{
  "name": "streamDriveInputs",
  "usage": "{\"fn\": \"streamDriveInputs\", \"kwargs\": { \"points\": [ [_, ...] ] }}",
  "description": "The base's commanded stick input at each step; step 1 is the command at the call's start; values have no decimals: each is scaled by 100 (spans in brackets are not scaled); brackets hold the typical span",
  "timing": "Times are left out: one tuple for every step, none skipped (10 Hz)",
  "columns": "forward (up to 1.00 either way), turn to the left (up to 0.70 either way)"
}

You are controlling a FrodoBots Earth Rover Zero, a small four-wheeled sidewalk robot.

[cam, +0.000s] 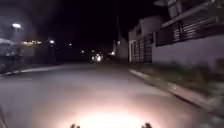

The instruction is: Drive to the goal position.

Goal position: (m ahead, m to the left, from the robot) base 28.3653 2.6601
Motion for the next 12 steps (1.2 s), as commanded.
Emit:
{"fn": "streamDriveInputs", "kwargs": {
  "points": [
    [85, 0],
    [85, 0],
    [85, 0],
    [85, 0],
    [85, 0],
    [85, -14],
    [85, -34],
    [85, -34],
    [85, -34],
    [85, -34],
    [85, -34],
    [85, -34]
  ]
}}
